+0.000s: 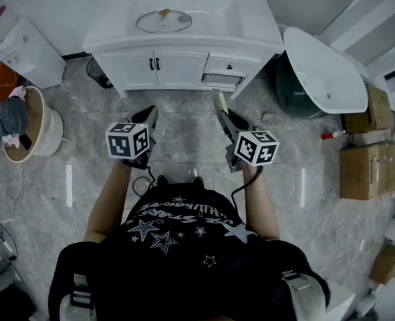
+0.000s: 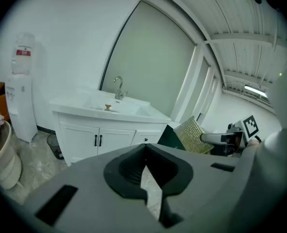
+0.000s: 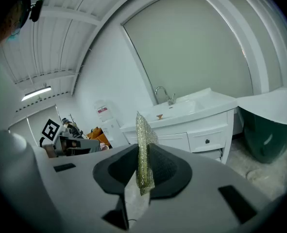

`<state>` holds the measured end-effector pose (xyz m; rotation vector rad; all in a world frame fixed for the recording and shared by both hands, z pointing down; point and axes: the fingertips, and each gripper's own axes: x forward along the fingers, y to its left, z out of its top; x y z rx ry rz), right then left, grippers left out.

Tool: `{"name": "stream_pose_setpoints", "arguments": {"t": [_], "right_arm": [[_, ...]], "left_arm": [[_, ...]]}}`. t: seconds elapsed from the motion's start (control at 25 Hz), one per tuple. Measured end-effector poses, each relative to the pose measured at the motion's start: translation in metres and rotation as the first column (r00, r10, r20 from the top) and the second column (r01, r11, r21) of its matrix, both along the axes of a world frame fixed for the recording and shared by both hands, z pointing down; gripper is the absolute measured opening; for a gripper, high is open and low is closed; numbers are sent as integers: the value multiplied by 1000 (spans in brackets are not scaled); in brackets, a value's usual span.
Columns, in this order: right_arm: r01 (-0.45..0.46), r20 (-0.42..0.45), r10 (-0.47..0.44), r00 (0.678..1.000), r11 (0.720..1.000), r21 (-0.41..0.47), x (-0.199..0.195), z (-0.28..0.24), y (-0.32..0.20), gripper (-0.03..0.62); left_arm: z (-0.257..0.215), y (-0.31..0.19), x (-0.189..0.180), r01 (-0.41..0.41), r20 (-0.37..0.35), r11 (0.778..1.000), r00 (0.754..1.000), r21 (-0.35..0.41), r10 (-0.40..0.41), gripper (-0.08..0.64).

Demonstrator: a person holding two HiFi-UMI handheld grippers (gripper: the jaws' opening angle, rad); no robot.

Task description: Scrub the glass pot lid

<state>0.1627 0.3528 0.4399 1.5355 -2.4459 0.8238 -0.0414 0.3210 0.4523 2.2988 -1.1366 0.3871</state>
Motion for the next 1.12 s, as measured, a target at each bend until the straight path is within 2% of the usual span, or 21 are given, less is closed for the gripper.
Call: {"name": "stream_pose_setpoints", "arguments": {"t": [0.16,0.64,0.92,1.12], "right_arm": [[9,-6,-9,1000,1000,5,-3,-2,2,69],[27,-22,-27,999,1000,-16,-26,4,2,69],[57,-24,-58,998,998,-22,-57,9,3,71],[30,-29,-30,999,1000,-1,-71,7,-2,72]], "left_arm": [[-10,3,1,-9,-44,1000,999,0,9,8],[0,7,-23,-10,-40,1000,999,-18,10,8],[12,11,-50,-9,-59,999,998,-48,6,8],[14,1,-76,-7,-64,999,998,-31,5,8]]}}
